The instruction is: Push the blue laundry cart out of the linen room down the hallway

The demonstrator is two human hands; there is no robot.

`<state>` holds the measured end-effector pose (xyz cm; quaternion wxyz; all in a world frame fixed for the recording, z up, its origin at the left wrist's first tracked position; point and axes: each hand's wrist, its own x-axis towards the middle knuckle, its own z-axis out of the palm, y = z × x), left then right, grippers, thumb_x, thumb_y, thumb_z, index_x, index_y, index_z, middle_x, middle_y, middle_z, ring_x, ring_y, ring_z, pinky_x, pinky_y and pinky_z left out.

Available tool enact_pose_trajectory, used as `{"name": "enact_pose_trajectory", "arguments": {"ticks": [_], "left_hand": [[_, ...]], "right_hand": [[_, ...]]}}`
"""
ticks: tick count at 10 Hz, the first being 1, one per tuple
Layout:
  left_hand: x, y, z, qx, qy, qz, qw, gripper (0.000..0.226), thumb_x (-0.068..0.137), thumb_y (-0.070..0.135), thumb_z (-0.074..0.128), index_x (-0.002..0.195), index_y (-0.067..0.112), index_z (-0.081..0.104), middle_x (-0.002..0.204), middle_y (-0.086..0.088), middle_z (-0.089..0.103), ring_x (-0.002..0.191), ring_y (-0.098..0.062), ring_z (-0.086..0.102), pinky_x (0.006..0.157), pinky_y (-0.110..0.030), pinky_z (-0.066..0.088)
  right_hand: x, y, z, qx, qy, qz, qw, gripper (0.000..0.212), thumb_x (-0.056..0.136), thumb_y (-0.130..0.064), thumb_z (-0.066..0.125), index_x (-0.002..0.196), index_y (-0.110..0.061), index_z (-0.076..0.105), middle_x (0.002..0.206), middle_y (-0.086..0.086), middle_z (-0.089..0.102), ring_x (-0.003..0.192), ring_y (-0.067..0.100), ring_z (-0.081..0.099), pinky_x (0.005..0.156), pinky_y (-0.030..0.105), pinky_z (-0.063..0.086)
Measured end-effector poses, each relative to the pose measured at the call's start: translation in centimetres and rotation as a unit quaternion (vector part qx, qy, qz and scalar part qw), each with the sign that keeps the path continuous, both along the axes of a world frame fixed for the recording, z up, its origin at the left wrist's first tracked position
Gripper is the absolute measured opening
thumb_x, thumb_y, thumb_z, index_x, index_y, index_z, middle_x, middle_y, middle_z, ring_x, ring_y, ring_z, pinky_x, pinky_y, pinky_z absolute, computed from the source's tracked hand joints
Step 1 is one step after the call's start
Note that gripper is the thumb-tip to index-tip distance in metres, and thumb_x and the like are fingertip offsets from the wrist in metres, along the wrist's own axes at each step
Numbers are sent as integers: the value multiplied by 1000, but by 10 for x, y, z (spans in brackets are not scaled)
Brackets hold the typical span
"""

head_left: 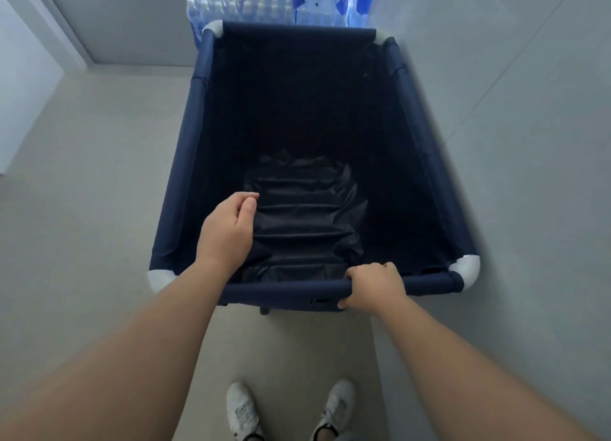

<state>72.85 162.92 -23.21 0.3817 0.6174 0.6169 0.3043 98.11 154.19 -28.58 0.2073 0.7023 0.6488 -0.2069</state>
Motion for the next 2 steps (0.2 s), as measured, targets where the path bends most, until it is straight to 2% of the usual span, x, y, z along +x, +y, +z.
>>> {"name": "enact_pose_trajectory", "arguments": {"ticks": [1, 2], "left_hand": [[-1, 7, 5, 7, 11, -17, 1000, 38, 101, 46, 35, 125, 35, 61, 106, 19, 63, 101, 0, 57, 76, -15, 37], [0, 9, 6, 2, -1, -3, 1000, 35, 101, 45, 36, 124, 37, 61, 97, 20, 64, 92, -1, 59, 71, -18, 39]], "right_hand": [[0, -3, 5, 11, 14, -7, 1000, 66, 57, -75, 62, 111, -38, 59, 98, -11, 64, 95, 18, 57, 89, 38, 34], [-3, -3, 17, 60, 126, -93, 986, 93, 52, -88, 54, 131, -39, 51, 119, -11, 60, 113, 15, 54, 102, 40, 36]]}}
